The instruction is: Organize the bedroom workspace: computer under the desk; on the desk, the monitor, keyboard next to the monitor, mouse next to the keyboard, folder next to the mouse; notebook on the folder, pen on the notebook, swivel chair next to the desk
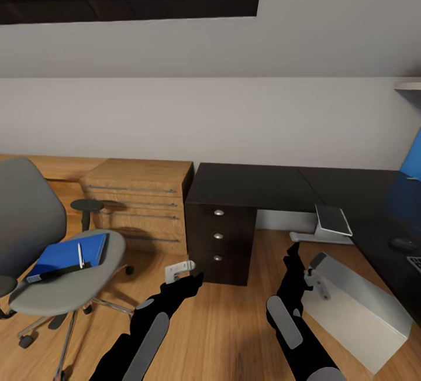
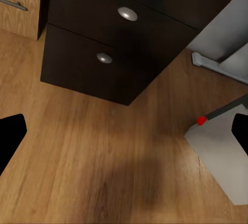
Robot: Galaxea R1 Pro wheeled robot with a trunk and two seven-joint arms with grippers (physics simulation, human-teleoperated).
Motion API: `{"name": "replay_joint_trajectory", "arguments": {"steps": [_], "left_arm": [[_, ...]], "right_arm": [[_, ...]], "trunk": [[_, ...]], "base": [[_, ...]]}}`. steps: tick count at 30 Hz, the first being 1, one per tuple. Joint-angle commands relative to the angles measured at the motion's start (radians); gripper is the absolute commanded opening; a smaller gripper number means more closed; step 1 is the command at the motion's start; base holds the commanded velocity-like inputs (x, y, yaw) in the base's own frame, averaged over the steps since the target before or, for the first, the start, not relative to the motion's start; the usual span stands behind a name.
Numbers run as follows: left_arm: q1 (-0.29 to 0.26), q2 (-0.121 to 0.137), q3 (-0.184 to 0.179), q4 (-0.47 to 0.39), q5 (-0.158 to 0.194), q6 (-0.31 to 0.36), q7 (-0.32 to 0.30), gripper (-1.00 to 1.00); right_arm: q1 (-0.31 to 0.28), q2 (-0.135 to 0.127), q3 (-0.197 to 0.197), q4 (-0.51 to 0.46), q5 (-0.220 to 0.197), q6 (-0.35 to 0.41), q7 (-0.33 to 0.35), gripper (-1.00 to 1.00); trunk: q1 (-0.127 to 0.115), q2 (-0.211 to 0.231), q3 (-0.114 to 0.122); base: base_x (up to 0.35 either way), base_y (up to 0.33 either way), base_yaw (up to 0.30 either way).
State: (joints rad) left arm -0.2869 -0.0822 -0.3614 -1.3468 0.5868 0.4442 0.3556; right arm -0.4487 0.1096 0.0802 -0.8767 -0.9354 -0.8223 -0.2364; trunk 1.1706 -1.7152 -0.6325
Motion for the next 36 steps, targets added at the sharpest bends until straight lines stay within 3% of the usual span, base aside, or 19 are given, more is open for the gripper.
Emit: {"name": "replay_joint_trajectory", "arguments": {"steps": [1, 11, 26, 36], "left_arm": [[-0.001, 0.000, -0.002, -0.001, 0.011, 0.001, 0.010, 1.00], [-0.001, 0.001, -0.004, -0.002, 0.013, -0.002, 0.011, 1.00], [-0.001, 0.000, -0.008, 0.000, 0.013, -0.002, 0.011, 1.00], [-0.001, -0.003, -0.020, 0.017, 0.011, -0.004, 0.011, 1.00]], "right_arm": [[-0.001, -0.001, 0.003, -0.001, 0.003, -0.004, -0.010, 1.00], [-0.001, -0.001, -0.025, -0.001, 0.003, -0.005, -0.009, 1.00], [-0.001, -0.002, -0.061, 0.000, 0.006, -0.005, -0.009, 1.00], [0.000, -0.042, -0.056, 0.078, 0.006, 0.027, -0.023, 1.00]], "trunk": [[0.004, -0.008, -0.004], [0.042, -0.078, -0.036], [0.042, -0.078, -0.036], [0.042, -0.078, -0.036]], "base": [[0.000, 0.000, 0.000], [0.000, 0.000, 0.000], [0.000, 0.000, 0.000], [0.000, 0.000, 0.000]]}}
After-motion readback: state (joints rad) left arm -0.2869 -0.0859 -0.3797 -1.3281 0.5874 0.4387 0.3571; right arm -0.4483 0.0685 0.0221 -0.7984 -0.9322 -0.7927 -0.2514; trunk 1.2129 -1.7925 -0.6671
